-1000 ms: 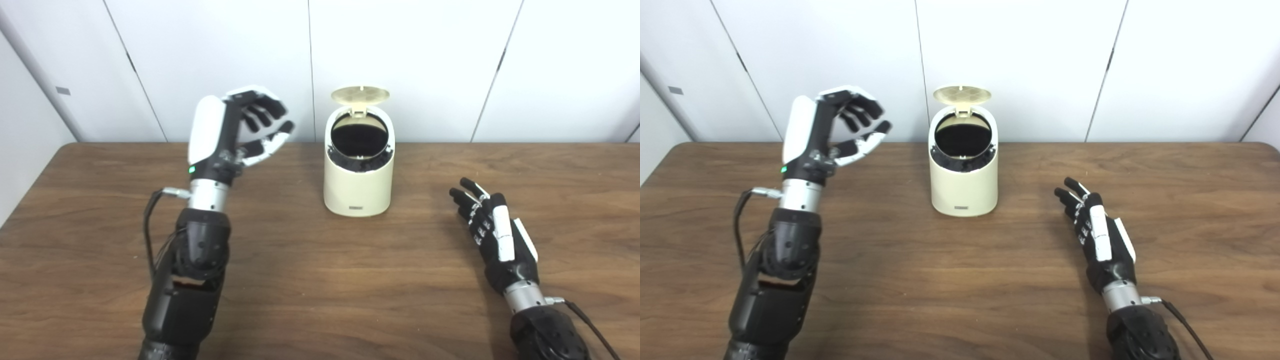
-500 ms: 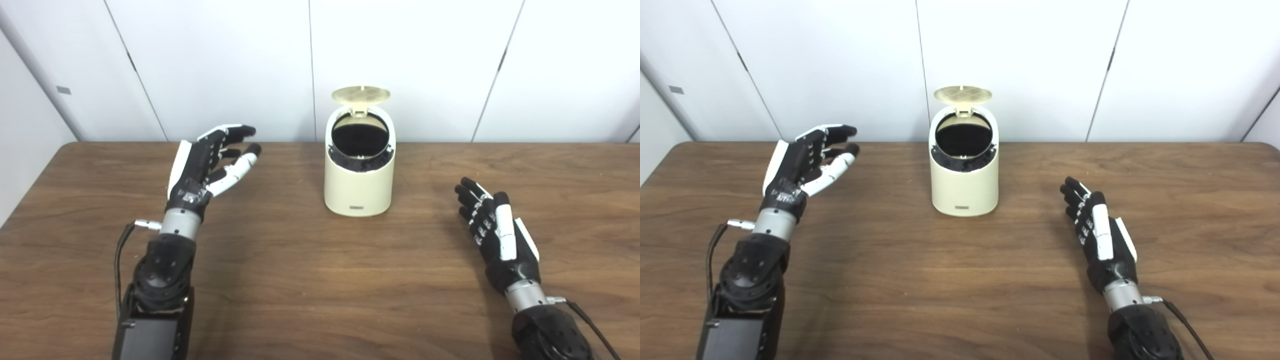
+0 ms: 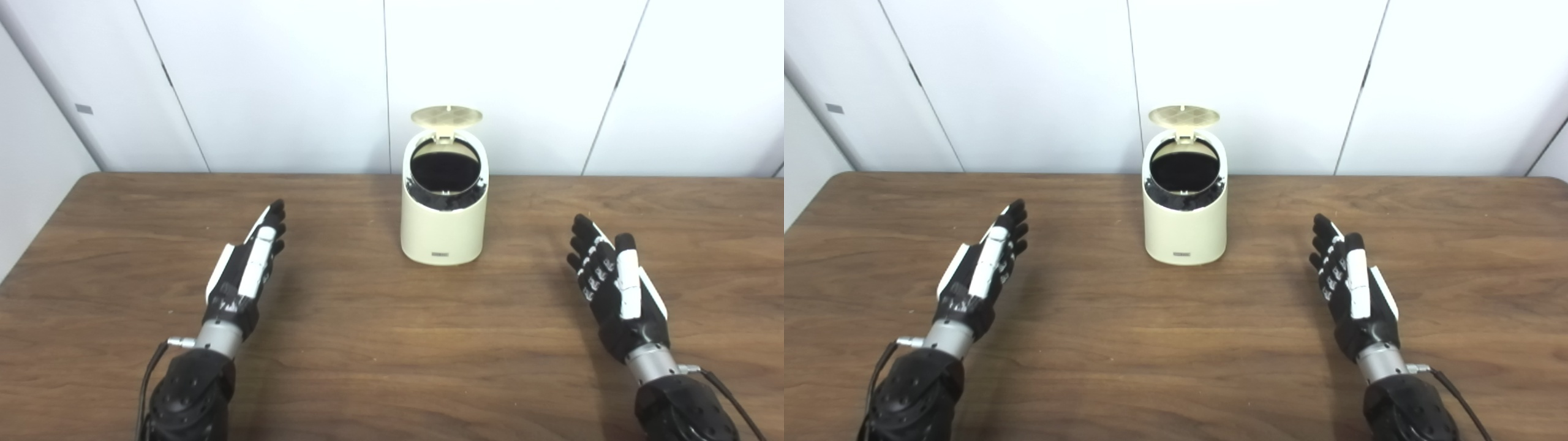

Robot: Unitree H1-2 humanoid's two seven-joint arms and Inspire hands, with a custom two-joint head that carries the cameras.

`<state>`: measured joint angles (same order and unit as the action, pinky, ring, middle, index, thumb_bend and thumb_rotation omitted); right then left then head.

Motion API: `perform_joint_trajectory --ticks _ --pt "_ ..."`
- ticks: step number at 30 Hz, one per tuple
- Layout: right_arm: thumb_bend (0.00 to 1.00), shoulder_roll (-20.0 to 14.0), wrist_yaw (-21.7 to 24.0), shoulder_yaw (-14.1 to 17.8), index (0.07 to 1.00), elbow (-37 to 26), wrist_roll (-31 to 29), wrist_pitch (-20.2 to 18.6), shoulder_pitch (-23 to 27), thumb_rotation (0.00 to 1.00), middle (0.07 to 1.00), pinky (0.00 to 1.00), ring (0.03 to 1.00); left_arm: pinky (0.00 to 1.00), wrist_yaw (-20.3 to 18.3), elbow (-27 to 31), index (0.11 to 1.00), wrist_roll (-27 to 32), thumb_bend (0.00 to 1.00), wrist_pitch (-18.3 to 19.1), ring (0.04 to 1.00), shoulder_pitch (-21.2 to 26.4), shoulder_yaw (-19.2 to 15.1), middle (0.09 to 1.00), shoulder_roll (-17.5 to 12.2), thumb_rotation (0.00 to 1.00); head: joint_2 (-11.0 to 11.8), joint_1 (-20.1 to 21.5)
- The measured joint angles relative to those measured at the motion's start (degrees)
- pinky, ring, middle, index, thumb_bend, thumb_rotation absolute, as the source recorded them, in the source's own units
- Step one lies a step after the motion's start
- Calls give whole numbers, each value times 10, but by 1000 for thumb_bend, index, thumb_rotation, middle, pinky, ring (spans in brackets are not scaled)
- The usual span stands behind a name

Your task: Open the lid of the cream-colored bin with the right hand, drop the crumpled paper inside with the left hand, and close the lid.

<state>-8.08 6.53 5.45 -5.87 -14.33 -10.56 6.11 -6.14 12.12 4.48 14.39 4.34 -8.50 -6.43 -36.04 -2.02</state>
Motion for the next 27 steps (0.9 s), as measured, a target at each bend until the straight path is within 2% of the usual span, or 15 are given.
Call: perform_joint_trajectory --ticks 5,9,11,17,21,24,27 --pt "738 -18 0 2 961 -1 4 -3 20 1000 992 1000 1000 1000 10 -42 1000 4 487 -37 1000 -3 1 1000 18 1000 -3 3" --pt "676 -23 0 2 967 -2 13 -4 36 1000 1000 1000 1000 1000 14 -57 1000 4 462 -63 1000 -4 2 1000 24 1000 -3 4" --pt "654 -23 0 1 969 -2 22 -4 46 1000 1000 1000 1000 1000 15 -59 1000 4 472 -63 1000 -5 2 1000 24 1000 -4 4" --pt "668 -30 -3 -13 950 -2 71 -8 94 1000 986 1000 1000 1000 17 -66 1000 6 499 -84 1000 -18 0 1000 24 1000 -3 10" --pt "635 -43 -3 -40 915 -2 123 -31 141 1000 975 1000 996 1000 14 -65 1000 8 520 -85 1000 -20 1 1000 22 1000 -1 11" --pt "619 -47 -3 -57 911 0 159 -33 179 1000 975 995 994 1000 14 -65 1000 8 520 -88 1000 -23 3 1000 19 1000 -1 13" --pt "605 -53 -3 -88 894 7 212 -29 218 1000 945 936 955 1000 11 -64 1000 9 505 -94 1000 -30 5 1000 15 1000 -4 16"
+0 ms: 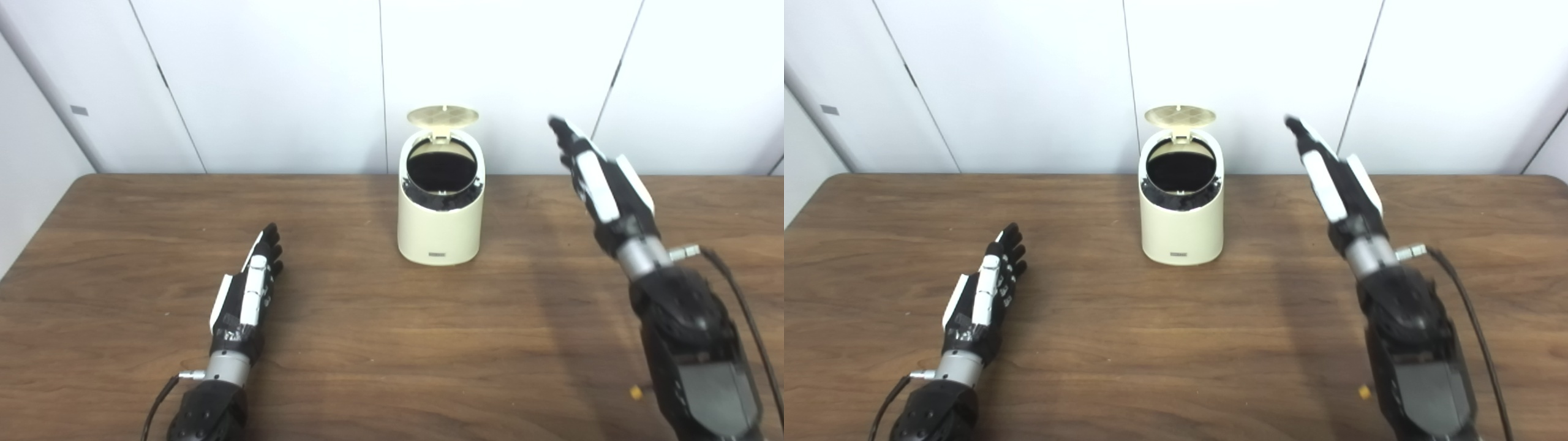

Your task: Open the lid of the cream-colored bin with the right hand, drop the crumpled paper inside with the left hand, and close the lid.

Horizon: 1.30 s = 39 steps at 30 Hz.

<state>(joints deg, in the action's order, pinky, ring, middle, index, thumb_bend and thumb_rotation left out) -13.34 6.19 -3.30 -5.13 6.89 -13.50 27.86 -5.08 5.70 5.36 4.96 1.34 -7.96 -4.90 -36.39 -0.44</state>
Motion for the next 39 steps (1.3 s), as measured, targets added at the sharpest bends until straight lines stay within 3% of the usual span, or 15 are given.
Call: perform_joint_trajectory --ticks 5,9,20,30,39 --pt "598 -15 2 -56 891 11 94 2 38 1000 918 844 905 1000 -6 0 1000 11 487 -4 1000 -7 1 1000 -8 1000 2 5" --pt "603 -14 8 -74 884 14 126 0 62 1000 903 800 881 1000 -7 0 1000 14 488 -10 1000 -9 5 1000 -10 1000 4 14" --pt "613 -16 42 -112 893 35 197 0 123 1000 919 846 908 1000 -7 -4 1000 13 495 -14 1000 -12 14 1000 -15 999 7 19" --pt "579 -38 81 -127 902 7 238 2 122 1000 923 850 927 1000 -7 -12 1000 14 483 -25 1000 -12 19 1000 -20 986 9 19" --pt "614 -51 118 -140 891 -35 265 2 97 1000 936 922 997 1000 -6 -14 1000 17 473 -27 1000 -12 20 1000 -19 1000 10 21"
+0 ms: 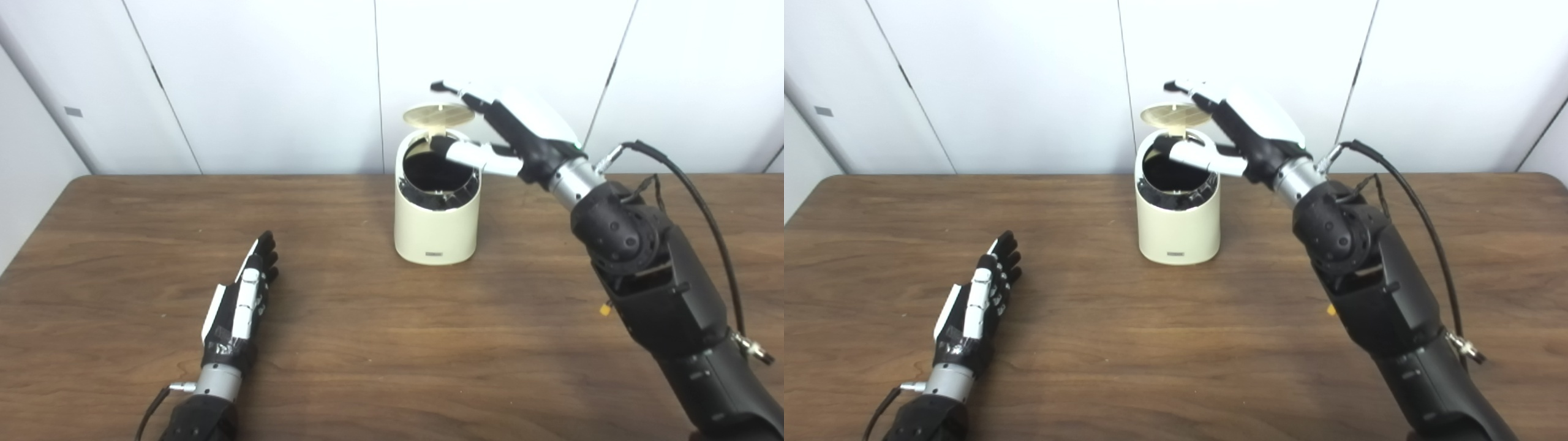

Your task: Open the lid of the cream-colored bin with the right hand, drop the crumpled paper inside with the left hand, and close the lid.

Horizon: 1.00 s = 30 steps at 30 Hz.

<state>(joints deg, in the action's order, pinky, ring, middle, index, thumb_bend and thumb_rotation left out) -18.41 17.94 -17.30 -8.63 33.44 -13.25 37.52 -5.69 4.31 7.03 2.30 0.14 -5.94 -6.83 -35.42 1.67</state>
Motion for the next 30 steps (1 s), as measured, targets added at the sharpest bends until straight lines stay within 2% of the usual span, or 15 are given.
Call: perform_joint_trajectory --ticks 3,13,30 --pt "638 -5 2 2 886 -4 8 -1 -2 1000 939 933 1000 1000 2 0 1000 0 480 0 1000 0 0 1000 0 981 -2 1" --pt "622 -12 12 3 870 -17 28 -1 -24 1000 920 905 1000 1000 11 -6 1000 0 510 -8 1000 1 -1 1000 6 981 -2 3" --pt "622 -26 36 -5 873 -17 44 8 -29 1000 922 948 1000 1000 24 -8 1000 -4 501 -11 1000 2 1 1000 12 990 -4 0"
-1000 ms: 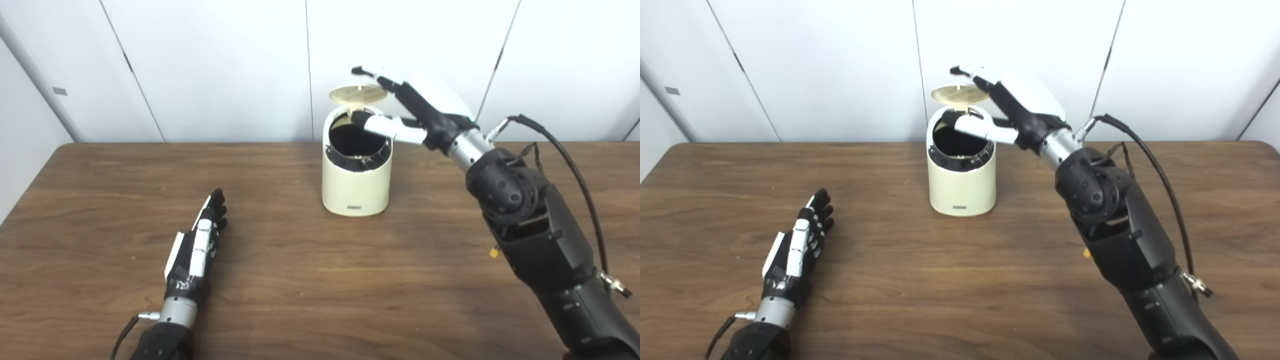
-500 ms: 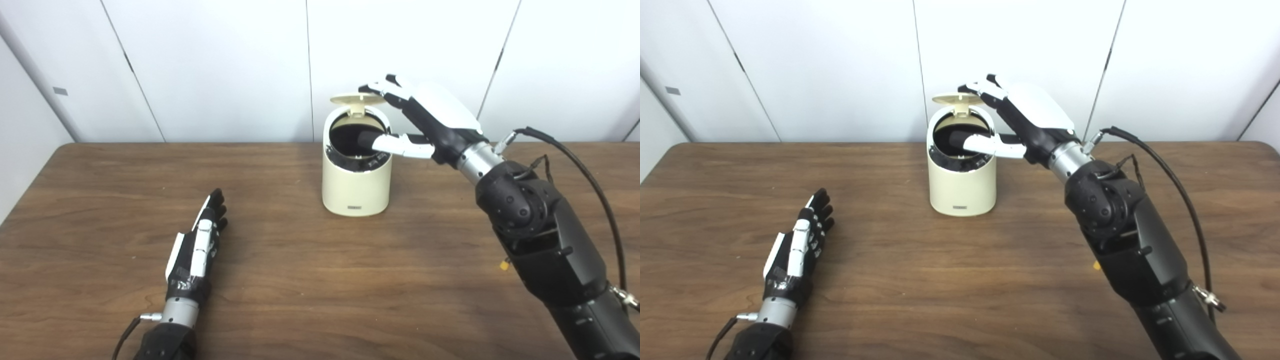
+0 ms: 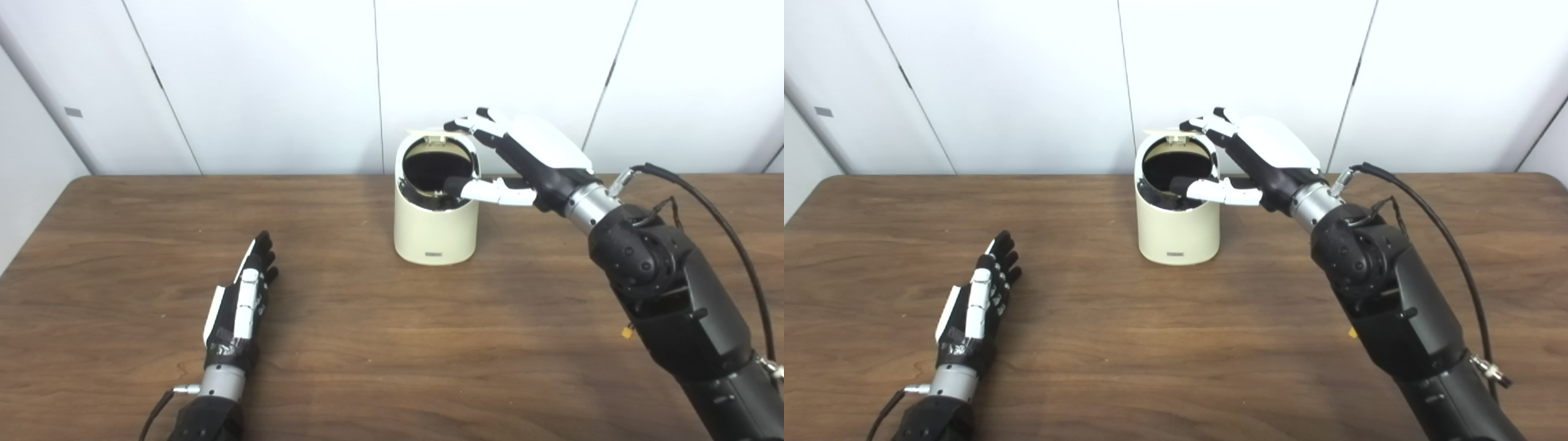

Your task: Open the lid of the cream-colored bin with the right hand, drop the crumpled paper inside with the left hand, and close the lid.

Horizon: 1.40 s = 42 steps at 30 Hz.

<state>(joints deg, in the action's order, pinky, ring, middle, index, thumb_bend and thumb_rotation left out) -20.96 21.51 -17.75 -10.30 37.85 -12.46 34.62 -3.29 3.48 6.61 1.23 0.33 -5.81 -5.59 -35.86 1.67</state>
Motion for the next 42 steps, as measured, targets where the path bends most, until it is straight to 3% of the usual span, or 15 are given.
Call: perform_joint_trajectory --ticks 14,29,42 --pt "717 -12 32 -55 885 -11 107 34 -10 1000 947 1000 1000 1000 2 0 1000 0 499 0 1000 0 2 1000 0 979 -4 -3" --pt "704 -12 38 -58 879 -20 165 59 -26 1000 1000 1000 1000 1000 9 8 1000 -7 502 8 1000 -1 10 1000 4 982 -13 -11" --pt "699 -17 52 -46 867 -32 174 69 -35 1000 986 1000 1000 997 10 13 1000 -12 507 17 1000 0 10 1000 4 984 -21 -11"
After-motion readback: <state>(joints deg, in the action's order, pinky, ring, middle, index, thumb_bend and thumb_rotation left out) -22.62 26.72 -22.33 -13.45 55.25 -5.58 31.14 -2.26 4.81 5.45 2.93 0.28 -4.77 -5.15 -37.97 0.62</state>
